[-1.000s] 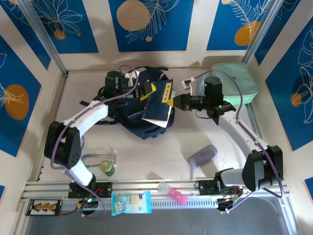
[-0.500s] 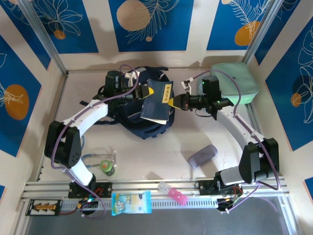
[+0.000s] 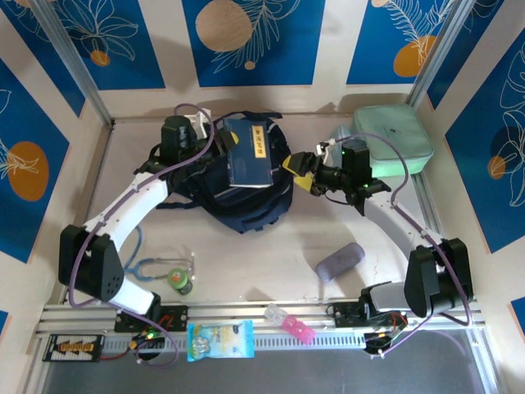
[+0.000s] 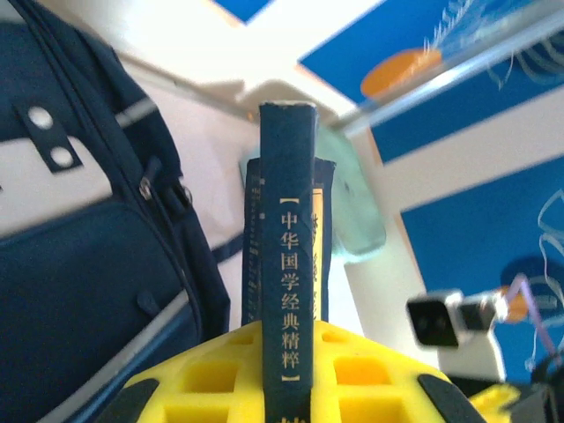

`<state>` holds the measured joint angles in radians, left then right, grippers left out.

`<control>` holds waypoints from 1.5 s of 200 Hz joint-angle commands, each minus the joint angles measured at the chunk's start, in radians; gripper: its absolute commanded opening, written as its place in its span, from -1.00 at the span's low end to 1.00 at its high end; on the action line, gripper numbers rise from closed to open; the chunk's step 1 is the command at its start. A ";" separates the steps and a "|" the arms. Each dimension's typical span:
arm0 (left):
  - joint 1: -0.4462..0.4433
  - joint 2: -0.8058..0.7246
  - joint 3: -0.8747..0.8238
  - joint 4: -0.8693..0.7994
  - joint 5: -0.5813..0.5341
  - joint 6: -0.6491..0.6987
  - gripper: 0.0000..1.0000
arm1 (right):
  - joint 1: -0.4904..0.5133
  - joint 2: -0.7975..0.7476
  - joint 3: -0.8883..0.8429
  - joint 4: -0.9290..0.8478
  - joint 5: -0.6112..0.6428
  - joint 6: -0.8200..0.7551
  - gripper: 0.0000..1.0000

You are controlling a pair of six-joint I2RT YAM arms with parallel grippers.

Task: Pack books, pencil case, and school supplies into a backpack

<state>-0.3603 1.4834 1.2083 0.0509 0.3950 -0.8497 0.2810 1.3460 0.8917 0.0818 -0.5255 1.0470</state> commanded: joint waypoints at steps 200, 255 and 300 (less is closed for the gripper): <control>-0.022 -0.054 -0.151 0.429 -0.412 -0.442 -1.00 | 0.320 0.350 0.099 0.815 0.492 0.819 0.61; -0.028 -0.046 -0.150 0.423 -0.421 -0.458 -1.00 | 0.318 0.428 0.170 0.868 0.517 0.833 0.29; -0.028 -0.049 -0.144 0.382 -0.433 -0.449 -1.00 | 0.308 0.427 0.164 0.848 0.525 0.806 -0.31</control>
<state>-0.3782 1.4670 1.0554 0.4091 -0.0105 -1.2930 0.5953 1.7805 1.0435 0.9039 -0.0330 1.8694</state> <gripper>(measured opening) 0.113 0.460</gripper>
